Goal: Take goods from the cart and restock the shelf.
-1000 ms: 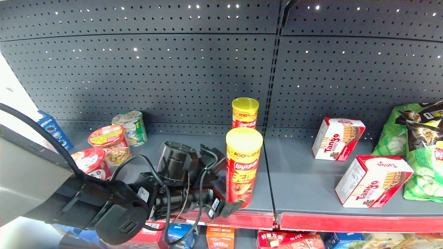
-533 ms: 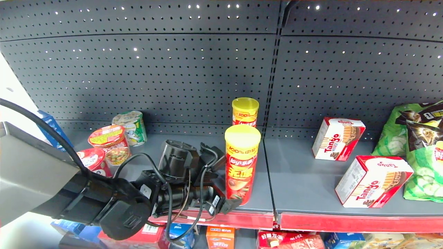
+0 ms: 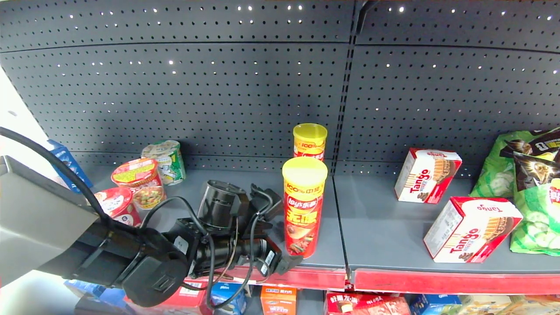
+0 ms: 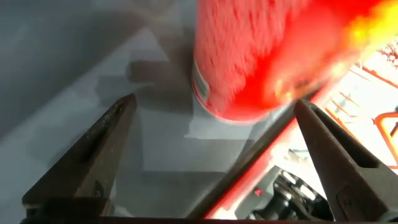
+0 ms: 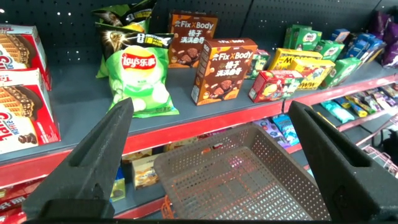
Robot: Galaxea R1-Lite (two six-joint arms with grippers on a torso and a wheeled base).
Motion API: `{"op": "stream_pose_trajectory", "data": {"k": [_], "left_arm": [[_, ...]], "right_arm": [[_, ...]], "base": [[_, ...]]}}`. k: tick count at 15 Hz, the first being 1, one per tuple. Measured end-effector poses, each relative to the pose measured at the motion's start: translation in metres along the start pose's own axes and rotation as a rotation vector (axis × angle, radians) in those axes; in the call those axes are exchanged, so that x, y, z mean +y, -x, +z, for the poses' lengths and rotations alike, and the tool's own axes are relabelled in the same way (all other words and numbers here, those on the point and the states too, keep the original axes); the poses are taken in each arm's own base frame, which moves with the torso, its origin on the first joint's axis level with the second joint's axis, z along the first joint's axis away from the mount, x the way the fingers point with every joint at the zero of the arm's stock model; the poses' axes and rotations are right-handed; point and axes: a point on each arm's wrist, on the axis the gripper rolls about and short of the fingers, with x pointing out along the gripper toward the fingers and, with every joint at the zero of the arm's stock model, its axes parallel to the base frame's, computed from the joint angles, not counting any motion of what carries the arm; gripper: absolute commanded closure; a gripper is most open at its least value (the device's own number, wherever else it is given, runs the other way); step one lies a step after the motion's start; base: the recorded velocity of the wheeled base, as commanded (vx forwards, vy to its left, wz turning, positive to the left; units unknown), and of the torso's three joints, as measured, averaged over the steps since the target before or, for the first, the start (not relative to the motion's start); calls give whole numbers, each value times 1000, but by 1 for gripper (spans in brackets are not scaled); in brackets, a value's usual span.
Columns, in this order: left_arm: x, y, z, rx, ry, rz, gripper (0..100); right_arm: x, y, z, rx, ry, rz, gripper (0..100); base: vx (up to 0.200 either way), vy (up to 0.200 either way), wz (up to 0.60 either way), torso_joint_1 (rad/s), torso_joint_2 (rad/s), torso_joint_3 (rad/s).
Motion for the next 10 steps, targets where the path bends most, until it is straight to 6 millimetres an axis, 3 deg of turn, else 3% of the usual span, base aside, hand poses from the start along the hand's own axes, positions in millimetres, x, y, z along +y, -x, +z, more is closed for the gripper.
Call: {"op": "stream_pose_trajectory", "data": {"k": [10], "left_arm": [[3, 40, -10, -4, 21, 40, 0]], "right_arm": [[0, 0, -1, 2, 2, 3, 0]], "base": [[0, 0, 0, 0, 0, 0]]}}
